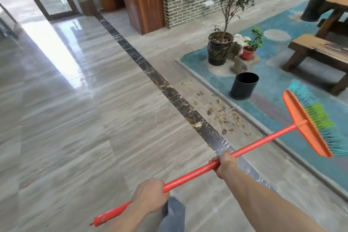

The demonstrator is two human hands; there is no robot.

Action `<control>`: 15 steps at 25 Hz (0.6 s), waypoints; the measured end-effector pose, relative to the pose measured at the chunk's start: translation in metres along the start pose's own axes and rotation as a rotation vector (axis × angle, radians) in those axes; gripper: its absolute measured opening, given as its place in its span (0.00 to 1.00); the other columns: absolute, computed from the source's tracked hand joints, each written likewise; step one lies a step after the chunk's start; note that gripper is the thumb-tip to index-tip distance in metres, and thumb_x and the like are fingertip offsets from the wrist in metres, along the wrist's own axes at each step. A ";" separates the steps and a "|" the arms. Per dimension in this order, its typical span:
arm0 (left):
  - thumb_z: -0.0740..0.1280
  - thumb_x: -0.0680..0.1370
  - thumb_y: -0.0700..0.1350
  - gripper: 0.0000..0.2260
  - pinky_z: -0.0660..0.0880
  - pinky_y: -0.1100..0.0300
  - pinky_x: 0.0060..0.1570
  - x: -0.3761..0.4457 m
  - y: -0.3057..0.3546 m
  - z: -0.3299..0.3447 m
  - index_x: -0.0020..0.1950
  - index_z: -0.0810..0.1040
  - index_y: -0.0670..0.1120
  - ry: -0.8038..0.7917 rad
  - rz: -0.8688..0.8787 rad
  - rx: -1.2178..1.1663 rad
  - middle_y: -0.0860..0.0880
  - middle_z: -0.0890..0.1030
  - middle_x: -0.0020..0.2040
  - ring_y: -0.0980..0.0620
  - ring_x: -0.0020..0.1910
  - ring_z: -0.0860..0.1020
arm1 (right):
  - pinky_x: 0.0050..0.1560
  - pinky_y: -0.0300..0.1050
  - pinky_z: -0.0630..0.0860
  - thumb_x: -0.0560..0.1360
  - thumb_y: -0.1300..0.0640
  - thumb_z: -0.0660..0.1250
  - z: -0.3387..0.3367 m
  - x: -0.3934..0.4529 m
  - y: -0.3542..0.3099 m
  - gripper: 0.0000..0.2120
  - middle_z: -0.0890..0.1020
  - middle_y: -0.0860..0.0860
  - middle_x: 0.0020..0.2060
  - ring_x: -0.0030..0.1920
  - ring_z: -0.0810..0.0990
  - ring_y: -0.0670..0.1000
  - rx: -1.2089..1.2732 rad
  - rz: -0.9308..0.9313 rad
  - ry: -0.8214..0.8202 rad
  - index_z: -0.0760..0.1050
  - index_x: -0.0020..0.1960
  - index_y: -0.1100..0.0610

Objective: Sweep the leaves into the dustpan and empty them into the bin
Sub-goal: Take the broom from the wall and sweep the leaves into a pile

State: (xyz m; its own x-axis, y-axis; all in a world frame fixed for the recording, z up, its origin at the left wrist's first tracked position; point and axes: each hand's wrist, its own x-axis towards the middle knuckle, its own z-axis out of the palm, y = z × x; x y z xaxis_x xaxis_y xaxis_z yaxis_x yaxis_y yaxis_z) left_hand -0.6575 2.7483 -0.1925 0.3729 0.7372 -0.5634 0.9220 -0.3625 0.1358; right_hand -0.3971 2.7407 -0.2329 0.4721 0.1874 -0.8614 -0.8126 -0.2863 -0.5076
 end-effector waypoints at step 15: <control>0.59 0.73 0.53 0.16 0.75 0.54 0.47 0.317 -0.027 -0.204 0.54 0.80 0.49 -0.048 0.179 -0.030 0.44 0.82 0.52 0.41 0.52 0.80 | 0.35 0.51 0.78 0.82 0.46 0.56 0.264 0.110 -0.190 0.17 0.70 0.52 0.18 0.20 0.70 0.51 0.011 0.003 0.177 0.67 0.42 0.57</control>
State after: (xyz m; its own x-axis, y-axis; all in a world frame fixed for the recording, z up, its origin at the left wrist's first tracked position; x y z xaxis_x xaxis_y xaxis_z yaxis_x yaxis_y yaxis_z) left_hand -0.5431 3.1083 -0.2088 0.5263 0.6342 -0.5663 0.8445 -0.4676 0.2611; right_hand -0.2809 3.0638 -0.2262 0.5215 0.0182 -0.8530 -0.8174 -0.2761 -0.5056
